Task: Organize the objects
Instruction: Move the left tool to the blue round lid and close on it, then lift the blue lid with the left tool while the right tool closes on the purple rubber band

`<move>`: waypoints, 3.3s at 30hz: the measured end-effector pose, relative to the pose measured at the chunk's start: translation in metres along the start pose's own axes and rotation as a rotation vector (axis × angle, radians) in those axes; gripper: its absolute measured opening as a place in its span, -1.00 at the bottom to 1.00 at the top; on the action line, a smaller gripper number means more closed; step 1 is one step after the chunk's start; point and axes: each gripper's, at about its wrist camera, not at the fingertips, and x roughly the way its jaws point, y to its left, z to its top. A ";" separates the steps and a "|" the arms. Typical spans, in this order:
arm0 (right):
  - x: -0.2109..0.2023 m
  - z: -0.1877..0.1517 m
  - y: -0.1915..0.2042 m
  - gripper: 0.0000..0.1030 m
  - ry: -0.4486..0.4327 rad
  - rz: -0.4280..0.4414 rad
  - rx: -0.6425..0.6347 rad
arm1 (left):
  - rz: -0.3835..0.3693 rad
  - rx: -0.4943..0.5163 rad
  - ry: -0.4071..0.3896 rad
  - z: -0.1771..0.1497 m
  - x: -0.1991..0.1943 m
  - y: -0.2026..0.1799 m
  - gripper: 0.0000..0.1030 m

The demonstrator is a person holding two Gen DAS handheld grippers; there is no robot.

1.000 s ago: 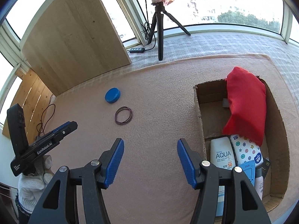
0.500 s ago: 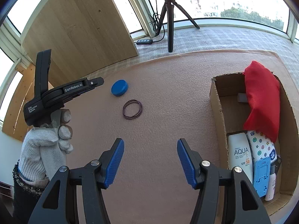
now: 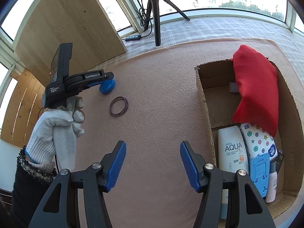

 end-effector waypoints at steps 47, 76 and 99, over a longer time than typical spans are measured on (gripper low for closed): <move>0.089 0.045 0.057 0.07 0.068 -0.042 -0.132 | -0.023 0.067 -0.010 -0.134 -0.071 0.041 -0.12; 0.140 0.058 0.101 -0.32 0.113 -0.220 -0.379 | -0.016 0.025 0.018 -0.200 -0.126 0.054 0.07; 0.099 -0.006 0.066 -0.93 0.136 -0.087 -0.272 | 0.025 0.063 0.019 -0.212 -0.127 0.038 0.11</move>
